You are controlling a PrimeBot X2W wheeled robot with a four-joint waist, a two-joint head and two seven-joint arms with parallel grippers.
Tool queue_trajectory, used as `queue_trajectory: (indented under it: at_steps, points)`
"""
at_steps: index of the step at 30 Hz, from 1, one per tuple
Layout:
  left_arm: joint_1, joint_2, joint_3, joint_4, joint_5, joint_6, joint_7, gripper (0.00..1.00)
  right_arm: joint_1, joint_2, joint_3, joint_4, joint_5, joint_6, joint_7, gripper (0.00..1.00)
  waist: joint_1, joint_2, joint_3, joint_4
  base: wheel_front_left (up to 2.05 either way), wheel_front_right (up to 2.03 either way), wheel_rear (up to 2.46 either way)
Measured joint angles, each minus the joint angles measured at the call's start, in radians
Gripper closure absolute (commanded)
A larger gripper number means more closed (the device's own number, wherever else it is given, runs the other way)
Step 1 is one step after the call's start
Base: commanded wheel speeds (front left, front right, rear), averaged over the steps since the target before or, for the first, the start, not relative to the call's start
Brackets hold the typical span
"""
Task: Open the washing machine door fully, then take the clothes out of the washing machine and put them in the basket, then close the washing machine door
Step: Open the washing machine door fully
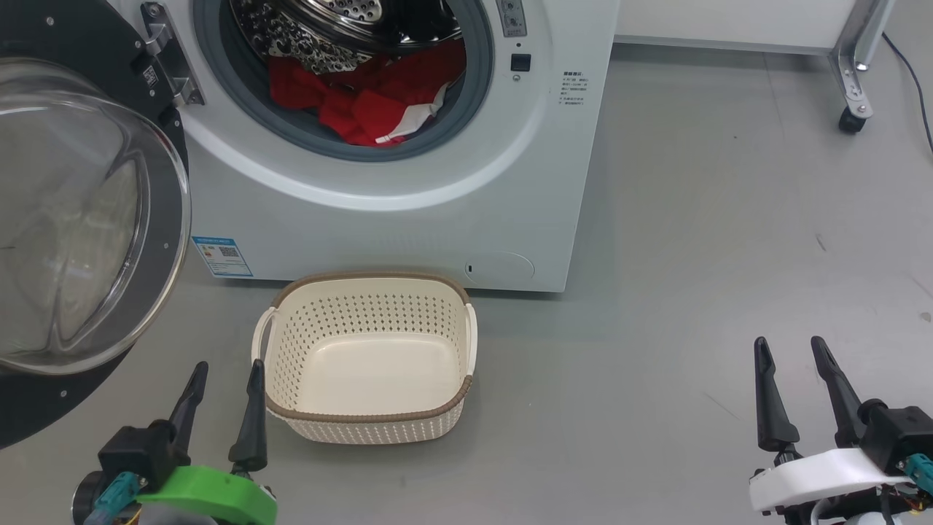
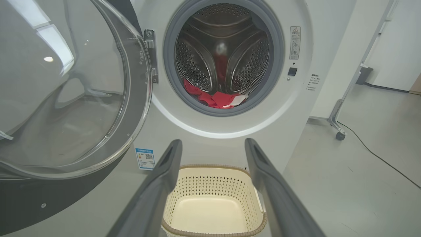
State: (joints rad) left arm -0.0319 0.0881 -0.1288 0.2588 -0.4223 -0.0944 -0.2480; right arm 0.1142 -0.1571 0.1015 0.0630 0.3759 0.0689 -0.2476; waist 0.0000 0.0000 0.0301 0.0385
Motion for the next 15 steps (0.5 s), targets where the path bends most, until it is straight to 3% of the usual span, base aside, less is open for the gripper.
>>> queue_trajectory:
  at_steps: [15]
  points:
    - [0.006,0.001,0.005,-0.015,0.0,0.001,0.0,0.0,0.003,0.002,0.002,-0.002,-0.005,0.0,0.0,0.0,0.0,0.0,0.013,0.006,0.0,0.0,0.0]
